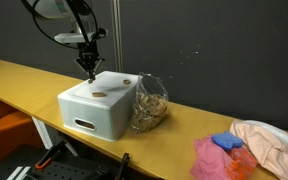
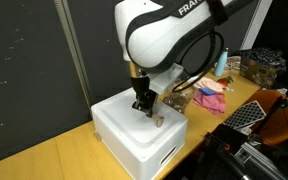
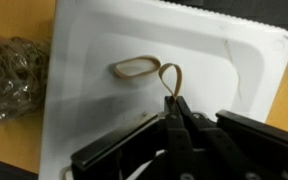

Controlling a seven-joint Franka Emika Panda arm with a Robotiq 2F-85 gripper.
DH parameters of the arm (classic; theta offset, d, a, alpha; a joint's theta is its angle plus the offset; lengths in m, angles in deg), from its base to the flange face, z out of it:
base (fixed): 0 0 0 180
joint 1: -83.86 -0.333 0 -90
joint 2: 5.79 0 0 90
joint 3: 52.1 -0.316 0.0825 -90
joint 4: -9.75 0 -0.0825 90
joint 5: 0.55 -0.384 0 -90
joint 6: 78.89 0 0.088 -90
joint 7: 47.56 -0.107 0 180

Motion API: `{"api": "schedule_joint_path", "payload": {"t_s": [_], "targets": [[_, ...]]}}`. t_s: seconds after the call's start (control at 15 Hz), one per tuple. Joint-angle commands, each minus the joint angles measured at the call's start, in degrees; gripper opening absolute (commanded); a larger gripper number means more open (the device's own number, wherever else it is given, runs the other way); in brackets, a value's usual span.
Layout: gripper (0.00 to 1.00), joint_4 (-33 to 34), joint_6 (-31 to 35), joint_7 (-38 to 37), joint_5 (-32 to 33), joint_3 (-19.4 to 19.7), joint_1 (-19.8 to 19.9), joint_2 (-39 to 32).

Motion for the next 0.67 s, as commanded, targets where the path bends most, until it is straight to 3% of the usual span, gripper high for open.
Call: {"api": "schedule_joint_path", "payload": {"t_s": [0.0,0.6], "targets": [[0.01,-8.1,1.4,-3.2,1.5,0.0,0.5,5.2],[0.01,-10.0,10.3,-2.8,3.4,-0.2,1.1,3.6]]}}
